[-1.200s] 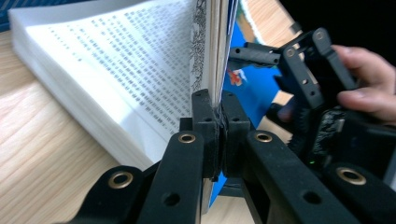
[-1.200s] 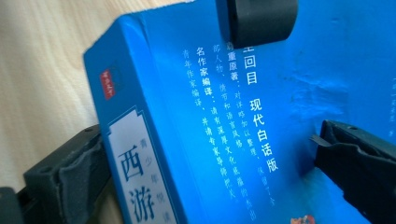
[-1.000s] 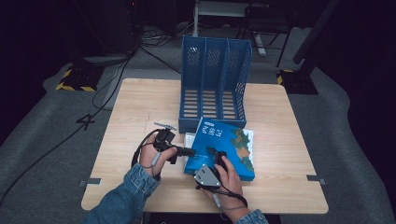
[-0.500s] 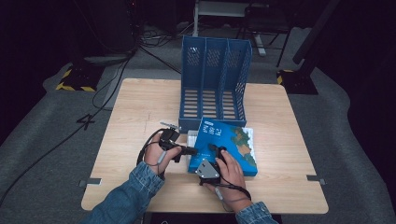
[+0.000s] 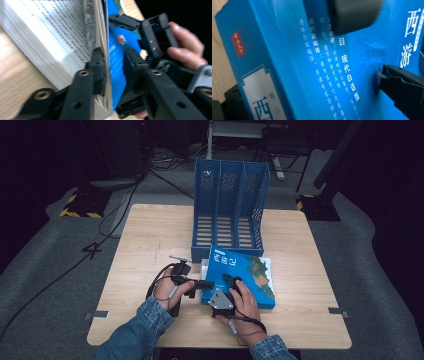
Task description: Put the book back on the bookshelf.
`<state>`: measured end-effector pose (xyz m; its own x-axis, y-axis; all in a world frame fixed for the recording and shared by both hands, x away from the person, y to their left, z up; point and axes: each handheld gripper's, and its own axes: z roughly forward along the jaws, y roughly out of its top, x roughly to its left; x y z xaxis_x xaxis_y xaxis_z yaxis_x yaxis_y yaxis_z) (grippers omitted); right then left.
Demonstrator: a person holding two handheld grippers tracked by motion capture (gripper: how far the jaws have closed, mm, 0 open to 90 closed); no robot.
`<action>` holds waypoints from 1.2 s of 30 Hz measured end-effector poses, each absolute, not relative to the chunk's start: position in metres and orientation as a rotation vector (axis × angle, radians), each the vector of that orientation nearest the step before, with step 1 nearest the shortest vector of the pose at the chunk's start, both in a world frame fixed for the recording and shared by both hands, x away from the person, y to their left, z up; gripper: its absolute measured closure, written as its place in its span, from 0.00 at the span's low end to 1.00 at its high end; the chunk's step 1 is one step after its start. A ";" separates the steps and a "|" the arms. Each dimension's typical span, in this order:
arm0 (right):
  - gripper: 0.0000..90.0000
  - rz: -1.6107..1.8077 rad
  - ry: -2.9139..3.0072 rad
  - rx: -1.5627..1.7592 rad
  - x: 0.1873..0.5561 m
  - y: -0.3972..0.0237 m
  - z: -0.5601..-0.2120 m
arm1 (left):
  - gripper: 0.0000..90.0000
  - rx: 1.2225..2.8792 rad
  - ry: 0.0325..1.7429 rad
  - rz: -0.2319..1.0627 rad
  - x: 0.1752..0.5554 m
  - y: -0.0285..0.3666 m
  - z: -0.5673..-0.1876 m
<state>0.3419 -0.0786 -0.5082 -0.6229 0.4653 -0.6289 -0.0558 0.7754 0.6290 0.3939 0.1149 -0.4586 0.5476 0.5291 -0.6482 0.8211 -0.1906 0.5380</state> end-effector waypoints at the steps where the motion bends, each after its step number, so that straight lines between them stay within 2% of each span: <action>1: 0.01 0.784 2.117 0.302 0.342 -0.079 -0.508 | 0.94 1.863 1.103 -0.400 0.395 0.116 -0.459; 4: 0.01 0.797 2.100 0.297 0.340 -0.080 -0.510 | 0.96 1.823 1.122 -0.479 0.397 0.118 -0.462; 13: 0.02 0.859 1.975 0.364 0.336 -0.078 -0.513 | 0.96 1.790 1.083 -0.570 0.400 0.117 -0.456; 18: 0.00 0.819 2.009 0.386 0.340 -0.072 -0.514 | 0.96 1.825 1.105 -0.525 0.401 0.118 -0.460; 24: 0.00 0.796 1.968 0.377 0.340 -0.069 -0.519 | 0.95 1.774 1.118 -0.537 0.402 0.121 -0.465; 25: 0.00 0.791 1.960 0.375 0.340 -0.069 -0.520 | 0.87 1.748 1.122 -0.558 0.402 0.122 -0.466; 31: 0.04 0.792 1.978 0.385 0.342 -0.067 -0.519 | 0.76 1.719 1.131 -0.522 0.400 0.123 -0.467; 34: 0.11 0.792 1.992 0.355 0.342 -0.067 -0.518 | 0.70 1.745 1.131 -0.462 0.398 0.125 -0.466; 36: 0.20 0.780 2.007 0.313 0.340 -0.067 -0.518 | 0.67 1.782 1.140 -0.415 0.398 0.128 -0.466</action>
